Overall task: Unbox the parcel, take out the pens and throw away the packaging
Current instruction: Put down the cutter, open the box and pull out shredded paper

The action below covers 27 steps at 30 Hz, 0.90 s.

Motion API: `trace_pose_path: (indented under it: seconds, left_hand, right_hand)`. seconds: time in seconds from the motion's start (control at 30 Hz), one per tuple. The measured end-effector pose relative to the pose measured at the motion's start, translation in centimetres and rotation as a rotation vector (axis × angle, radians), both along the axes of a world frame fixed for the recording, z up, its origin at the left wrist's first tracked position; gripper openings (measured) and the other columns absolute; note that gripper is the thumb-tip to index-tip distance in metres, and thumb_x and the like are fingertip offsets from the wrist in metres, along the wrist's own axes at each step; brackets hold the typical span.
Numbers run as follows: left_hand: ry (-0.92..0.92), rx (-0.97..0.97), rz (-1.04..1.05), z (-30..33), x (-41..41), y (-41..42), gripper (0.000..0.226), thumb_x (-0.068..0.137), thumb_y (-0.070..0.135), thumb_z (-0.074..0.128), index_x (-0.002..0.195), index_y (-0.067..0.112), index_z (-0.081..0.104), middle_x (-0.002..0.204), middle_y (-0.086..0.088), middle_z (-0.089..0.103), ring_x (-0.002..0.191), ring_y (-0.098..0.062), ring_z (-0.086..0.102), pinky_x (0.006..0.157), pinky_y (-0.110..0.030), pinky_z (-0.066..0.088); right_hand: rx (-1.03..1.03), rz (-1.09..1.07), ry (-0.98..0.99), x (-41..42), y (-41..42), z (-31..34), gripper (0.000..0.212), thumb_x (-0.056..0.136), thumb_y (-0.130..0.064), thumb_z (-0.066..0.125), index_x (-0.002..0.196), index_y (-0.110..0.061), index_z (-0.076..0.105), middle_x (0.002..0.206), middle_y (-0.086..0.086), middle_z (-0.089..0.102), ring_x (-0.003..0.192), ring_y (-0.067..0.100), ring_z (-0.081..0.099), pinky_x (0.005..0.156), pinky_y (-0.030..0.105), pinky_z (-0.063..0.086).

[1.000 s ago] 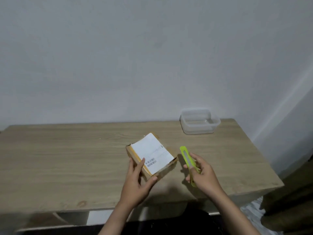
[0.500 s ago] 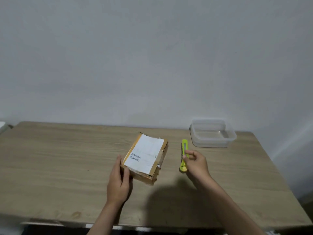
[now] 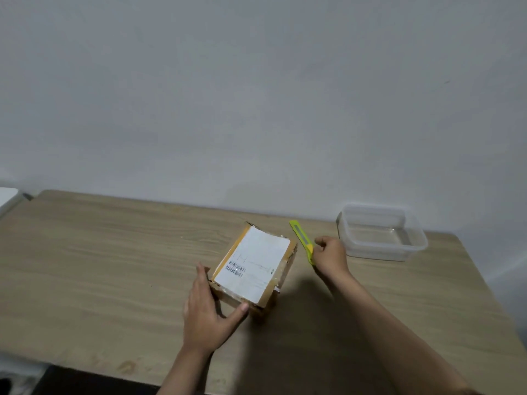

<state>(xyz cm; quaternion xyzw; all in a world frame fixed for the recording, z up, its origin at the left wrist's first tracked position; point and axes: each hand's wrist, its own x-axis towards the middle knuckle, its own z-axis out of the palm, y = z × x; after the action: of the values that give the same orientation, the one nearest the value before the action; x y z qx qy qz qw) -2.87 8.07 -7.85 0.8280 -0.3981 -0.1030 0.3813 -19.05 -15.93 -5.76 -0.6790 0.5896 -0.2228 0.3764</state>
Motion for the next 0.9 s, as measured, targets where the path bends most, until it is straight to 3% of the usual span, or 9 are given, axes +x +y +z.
trace_pose_path:
  seconds: [0.17,0.3,0.37,0.43,0.63,0.73,0.83,0.9]
  left_hand:
    - [0.014,-0.002,-0.003,0.1,0.0,-0.1,0.120,0.060,0.076,0.051,0.148,0.025,-0.012,0.158,-0.003,0.016,0.143,-0.020,0.020,0.110,-0.048,0.027]
    - [0.026,-0.054,0.017,0.2,0.0,-0.1,0.107,0.066,0.067,0.048,0.148,0.023,-0.007,0.155,0.006,0.010,0.144,-0.021,0.018,0.112,-0.046,0.024]
    - [0.013,-0.062,0.014,0.2,0.1,-0.1,0.101,0.070,0.063,0.046,0.148,0.022,-0.003,0.156,0.001,0.017,0.143,-0.024,0.022,0.111,-0.046,0.026]
    - [0.000,-0.048,0.006,0.2,0.1,-0.1,0.098,0.072,0.063,0.045,0.150,0.020,0.001,0.156,-0.006,0.022,0.141,-0.025,0.025,0.110,-0.048,0.029]
    - [-0.002,-0.036,0.002,0.3,0.1,-0.1,0.097,0.072,0.064,0.041,0.150,0.018,0.006,0.157,-0.001,0.020,0.142,-0.022,0.026,0.108,-0.048,0.029]
    - [0.028,-0.030,0.004,0.1,0.1,-0.1,0.096,0.072,0.063,0.039,0.150,0.022,0.000,0.158,0.001,0.015,0.143,-0.019,0.023,0.108,-0.047,0.026]
    - [0.057,-0.033,-0.002,0.0,0.1,0.0,0.096,0.072,0.063,0.035,0.149,0.022,-0.003,0.159,0.000,0.011,0.145,-0.019,0.019,0.109,-0.047,0.024]
    - [0.063,-0.039,-0.008,0.1,0.1,-0.1,0.096,0.072,0.064,0.033,0.149,0.021,-0.003,0.159,0.000,0.006,0.146,-0.017,0.014,0.110,-0.047,0.022]
  right_hand:
    - [-0.148,0.131,0.059,-0.1,0.5,-0.3,0.029,0.086,-0.010,0.054,0.111,-0.014,0.068,0.104,0.011,0.057,0.099,0.026,0.059,0.092,0.029,0.045]
    - [-0.191,0.196,0.126,-0.6,1.1,-1.0,0.033,0.086,-0.022,0.061,0.118,-0.015,0.065,0.098,0.003,0.047,0.096,0.023,0.054,0.085,0.025,0.040]
    - [-0.192,0.159,0.119,-0.9,1.2,-1.2,0.035,0.087,-0.023,0.061,0.121,-0.013,0.063,0.100,0.005,0.047,0.094,0.023,0.054,0.084,0.025,0.041]
    - [-0.186,0.103,0.104,-1.2,1.1,-1.3,0.035,0.088,-0.023,0.061,0.121,-0.012,0.062,0.103,0.008,0.048,0.095,0.024,0.054,0.086,0.028,0.041]
    - [-0.156,0.057,0.136,-1.0,0.5,-0.9,0.036,0.089,-0.022,0.058,0.123,-0.011,0.060,0.112,0.013,0.049,0.108,0.029,0.052,0.094,0.034,0.042]
    - [-0.305,0.046,0.177,-0.6,1.9,-0.3,0.032,0.088,-0.020,0.056,0.118,-0.012,0.063,0.110,0.010,0.052,0.111,0.028,0.049,0.087,0.038,0.047]
    - [-0.489,0.090,0.028,0.2,3.8,0.9,0.024,0.088,-0.014,0.055,0.109,-0.011,0.066,0.105,0.005,0.061,0.107,0.024,0.054,0.083,0.028,0.044]
    - [-0.416,0.167,-0.089,1.2,4.6,2.0,0.029,0.090,-0.017,0.055,0.117,-0.011,0.063,0.115,0.000,0.062,0.111,0.014,0.054,0.090,0.019,0.036]
